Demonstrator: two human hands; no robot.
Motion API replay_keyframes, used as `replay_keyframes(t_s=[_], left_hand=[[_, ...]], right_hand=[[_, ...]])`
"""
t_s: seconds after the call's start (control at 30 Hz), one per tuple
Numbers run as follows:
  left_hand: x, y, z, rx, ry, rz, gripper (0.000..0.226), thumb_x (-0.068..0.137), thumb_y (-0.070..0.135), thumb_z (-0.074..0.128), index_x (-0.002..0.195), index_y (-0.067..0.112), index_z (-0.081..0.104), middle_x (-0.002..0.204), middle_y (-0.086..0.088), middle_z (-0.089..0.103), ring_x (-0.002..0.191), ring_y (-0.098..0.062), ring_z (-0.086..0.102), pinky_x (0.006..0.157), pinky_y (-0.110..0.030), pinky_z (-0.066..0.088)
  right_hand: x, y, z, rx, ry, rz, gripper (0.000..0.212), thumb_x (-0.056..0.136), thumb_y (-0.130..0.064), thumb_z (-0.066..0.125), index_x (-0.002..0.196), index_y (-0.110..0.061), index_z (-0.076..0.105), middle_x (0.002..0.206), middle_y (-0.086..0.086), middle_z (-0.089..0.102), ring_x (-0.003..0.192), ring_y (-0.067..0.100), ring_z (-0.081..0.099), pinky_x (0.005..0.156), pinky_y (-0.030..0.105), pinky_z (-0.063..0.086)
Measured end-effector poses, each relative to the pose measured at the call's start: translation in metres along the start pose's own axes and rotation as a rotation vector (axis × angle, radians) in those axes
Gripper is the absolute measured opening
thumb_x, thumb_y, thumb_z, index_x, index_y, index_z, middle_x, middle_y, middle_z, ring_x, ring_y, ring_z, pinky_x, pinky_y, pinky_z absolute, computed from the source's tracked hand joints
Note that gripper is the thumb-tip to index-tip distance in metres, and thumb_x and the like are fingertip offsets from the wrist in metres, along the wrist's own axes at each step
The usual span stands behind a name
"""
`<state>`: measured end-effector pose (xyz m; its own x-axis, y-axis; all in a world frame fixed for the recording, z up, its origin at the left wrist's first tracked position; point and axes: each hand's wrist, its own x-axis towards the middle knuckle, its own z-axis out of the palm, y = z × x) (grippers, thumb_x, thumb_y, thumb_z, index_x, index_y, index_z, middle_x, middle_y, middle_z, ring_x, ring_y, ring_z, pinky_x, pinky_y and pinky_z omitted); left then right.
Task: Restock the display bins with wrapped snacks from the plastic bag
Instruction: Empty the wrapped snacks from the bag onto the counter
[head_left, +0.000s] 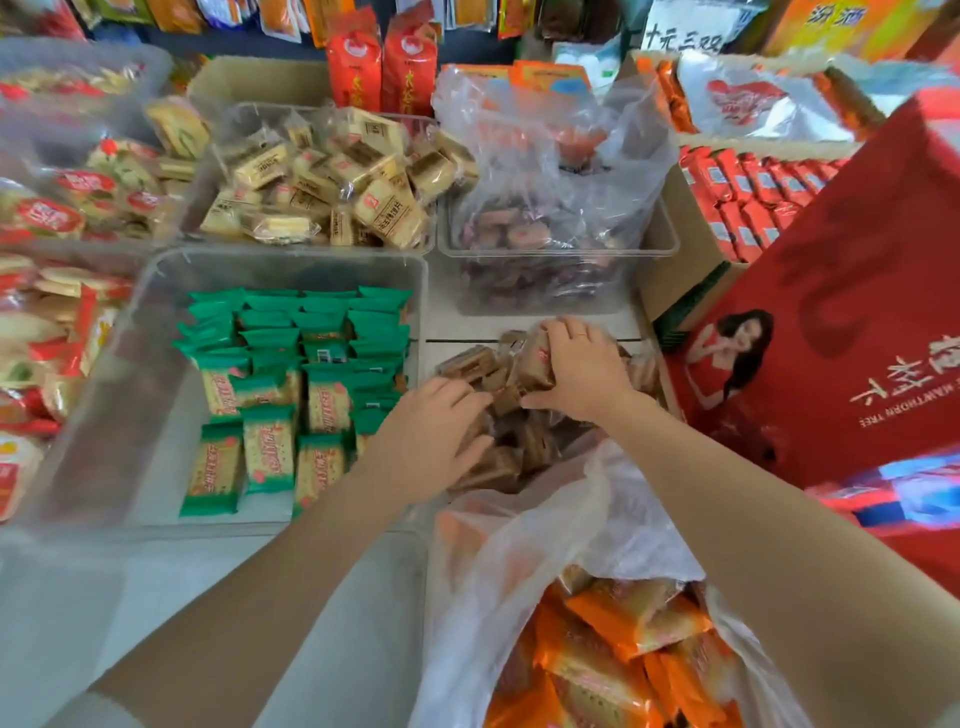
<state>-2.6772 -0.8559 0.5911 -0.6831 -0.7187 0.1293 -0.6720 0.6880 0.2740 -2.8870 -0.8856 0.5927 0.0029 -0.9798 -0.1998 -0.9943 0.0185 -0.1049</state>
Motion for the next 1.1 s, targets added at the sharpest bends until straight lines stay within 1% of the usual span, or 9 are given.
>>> replay_keyframes(t_s=[0.1,0.27,0.4,0.5,0.63,0.77,0.87,1.0,1.1], left_hand=[[-0.013,0.021,-0.015,-0.221,0.094,-0.009,0.042,0.086,0.034,0.041,0.108,0.009,0.066,0.102,-0.004,0.064,0.097,-0.022,0.058,0.081,-0.033,0.05],[-0.034,0.077,-0.039,-0.329,0.214,0.127,0.029,0.088,0.024,0.048,0.101,0.009,0.068,0.096,-0.001,0.065,0.092,-0.011,0.054,0.076,-0.019,0.044],[-0.058,0.121,-0.036,-0.357,0.214,0.287,0.02,0.091,0.016,0.052,0.098,0.008,0.069,0.095,-0.001,0.065,0.091,-0.014,0.059,0.074,-0.028,0.05],[-0.082,0.138,-0.029,-0.312,0.127,0.34,0.02,0.091,0.017,0.052,0.096,0.011,0.07,0.093,-0.002,0.066,0.087,-0.015,0.06,0.074,-0.027,0.051],[-0.105,0.133,-0.014,-0.069,-0.087,0.355,0.029,0.087,0.021,0.044,0.082,0.013,0.072,0.076,0.0,0.065,0.069,-0.019,0.061,0.057,-0.028,0.052],[-0.126,0.122,-0.009,0.215,-0.247,0.293,0.009,0.065,0.028,0.069,0.063,0.02,0.067,0.057,0.006,0.058,0.055,-0.018,0.059,0.049,-0.022,0.047],[-0.14,0.11,-0.009,0.328,-0.262,0.174,0.029,0.049,0.042,0.08,0.07,0.024,0.069,0.062,0.008,0.06,0.062,-0.016,0.061,0.062,-0.025,0.045],[-0.149,0.105,-0.013,0.349,-0.213,0.085,0.043,0.05,0.042,0.079,0.085,0.02,0.069,0.077,0.005,0.065,0.074,-0.019,0.064,0.07,-0.028,0.044],[-0.149,0.106,-0.017,0.329,-0.209,0.067,0.053,0.047,0.04,0.084,0.091,0.014,0.07,0.084,0.0,0.068,0.077,-0.023,0.067,0.066,-0.031,0.054]], right_hand=[[-0.018,0.01,-0.01,0.122,-0.01,0.02,0.096,0.081,-0.064,0.054,0.149,-0.012,0.01,0.157,0.008,0.007,0.143,0.028,0.009,0.115,0.042,0.009],[-0.104,0.027,-0.034,0.497,0.428,-0.042,0.03,0.093,-0.02,0.053,0.119,-0.006,0.056,0.114,0.005,0.055,0.103,0.017,0.052,0.084,0.014,0.032],[-0.195,0.032,-0.013,0.475,0.615,-0.111,0.026,0.091,-0.023,0.04,0.1,-0.008,0.059,0.091,-0.007,0.05,0.084,0.002,0.043,0.077,0.01,0.034],[-0.242,0.03,0.022,0.434,0.469,-0.203,0.017,0.091,-0.023,0.041,0.101,-0.02,0.054,0.09,-0.001,0.06,0.084,0.014,0.055,0.074,0.027,0.044],[-0.257,0.01,0.061,0.212,0.175,-0.443,0.034,0.086,-0.024,0.041,0.11,-0.016,0.064,0.104,0.005,0.066,0.093,0.027,0.064,0.079,0.036,0.053],[-0.254,-0.011,0.08,-0.15,-0.07,-0.444,0.053,0.098,-0.04,0.028,0.148,-0.028,0.019,0.152,-0.001,0.03,0.138,0.023,0.027,0.109,0.046,0.019],[-0.253,-0.004,0.083,-0.197,-0.066,-0.419,0.058,0.089,-0.053,0.025,0.144,-0.034,0.03,0.13,0.001,0.055,0.115,0.026,0.05,0.094,0.044,0.028],[-0.268,0.028,0.1,-0.308,-0.039,-0.432,0.09,0.056,-0.03,0.083,0.135,-0.034,0.039,0.087,-0.006,0.064,0.079,0.021,0.055,0.086,0.043,0.035],[-0.287,0.039,0.094,-0.27,-0.004,-0.442,0.074,0.073,-0.031,0.069,0.14,-0.034,0.038,0.094,-0.008,0.064,0.084,0.02,0.056,0.087,0.036,0.037]])
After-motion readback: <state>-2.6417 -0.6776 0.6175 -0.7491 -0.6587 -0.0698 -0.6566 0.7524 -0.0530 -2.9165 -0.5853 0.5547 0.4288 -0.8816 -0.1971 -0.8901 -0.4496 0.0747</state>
